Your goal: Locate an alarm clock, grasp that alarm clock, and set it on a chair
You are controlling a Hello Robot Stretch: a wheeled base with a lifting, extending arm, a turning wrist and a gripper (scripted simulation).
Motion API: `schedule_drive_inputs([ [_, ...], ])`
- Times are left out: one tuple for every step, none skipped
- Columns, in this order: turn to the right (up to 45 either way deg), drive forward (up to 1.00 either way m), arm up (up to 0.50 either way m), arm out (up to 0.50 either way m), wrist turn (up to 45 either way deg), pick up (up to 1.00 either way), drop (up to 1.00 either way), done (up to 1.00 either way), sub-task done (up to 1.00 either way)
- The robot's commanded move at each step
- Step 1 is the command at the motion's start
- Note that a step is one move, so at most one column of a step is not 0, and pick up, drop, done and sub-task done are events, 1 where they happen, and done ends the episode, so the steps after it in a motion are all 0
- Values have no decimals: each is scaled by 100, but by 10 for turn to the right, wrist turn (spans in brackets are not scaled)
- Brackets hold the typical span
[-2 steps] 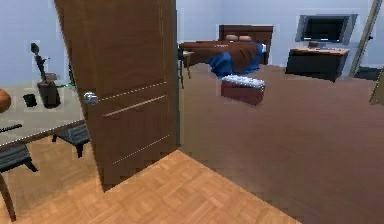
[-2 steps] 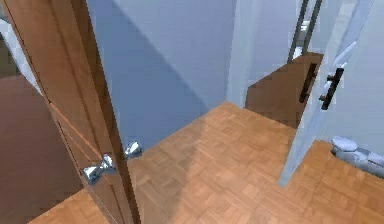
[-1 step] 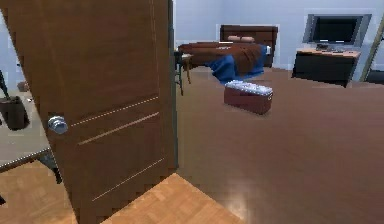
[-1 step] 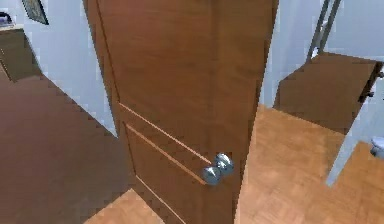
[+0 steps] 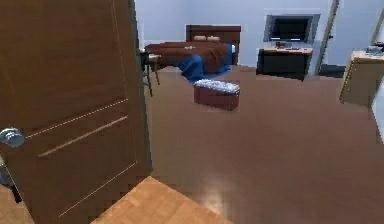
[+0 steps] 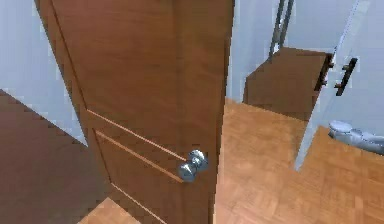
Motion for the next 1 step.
schedule_drive_inputs([
  [0,100,0,0,0,0,0,0,0],
])
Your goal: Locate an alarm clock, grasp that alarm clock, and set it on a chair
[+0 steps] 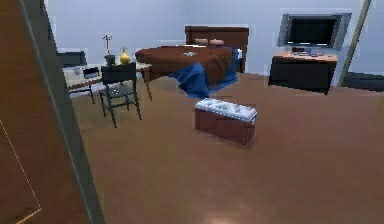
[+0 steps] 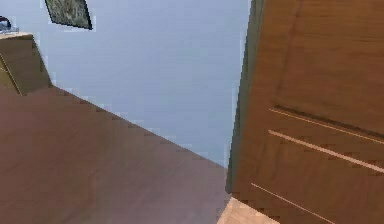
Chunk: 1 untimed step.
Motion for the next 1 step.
schedule_drive_inputs([
  [0,90,0,0,0,0,0,0,0],
])
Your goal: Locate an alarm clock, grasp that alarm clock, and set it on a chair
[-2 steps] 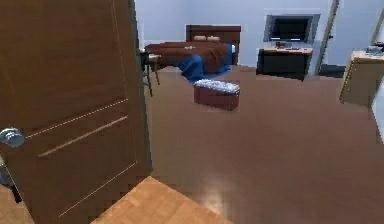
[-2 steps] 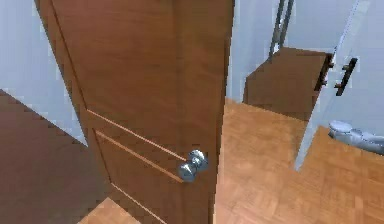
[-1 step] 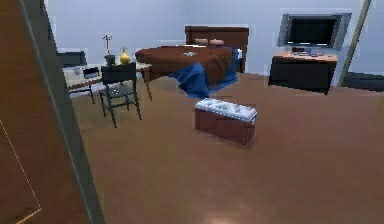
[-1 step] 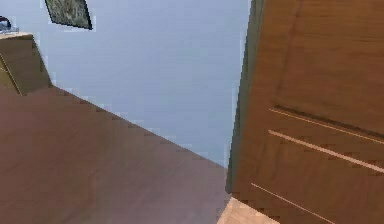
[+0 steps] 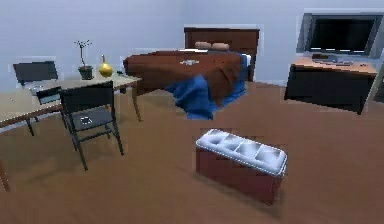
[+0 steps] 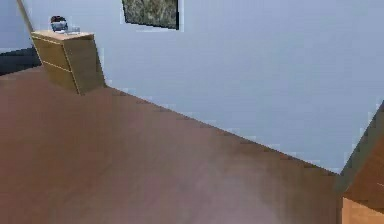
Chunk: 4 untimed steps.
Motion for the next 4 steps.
schedule_drive_inputs([
  [-450,0,0,0,0,0,0,0,0],
  [-60,0,0,0,0,0,0,0,0],
  [0,100,0,0,0,0,0,0,0],
  [-60,0,0,0,0,0,0,0,0],
])
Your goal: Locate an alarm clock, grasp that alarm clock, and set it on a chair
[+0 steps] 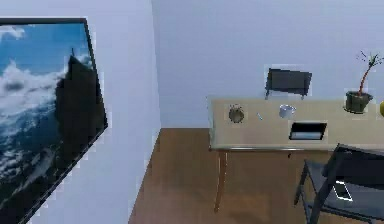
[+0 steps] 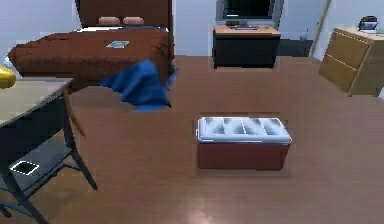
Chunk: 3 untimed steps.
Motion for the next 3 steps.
schedule_drive_inputs([
  [0,70,0,0,0,0,0,0,0],
  [-450,0,0,0,0,0,0,0,0],
  [-180,0,0,0,0,0,0,0,0],
])
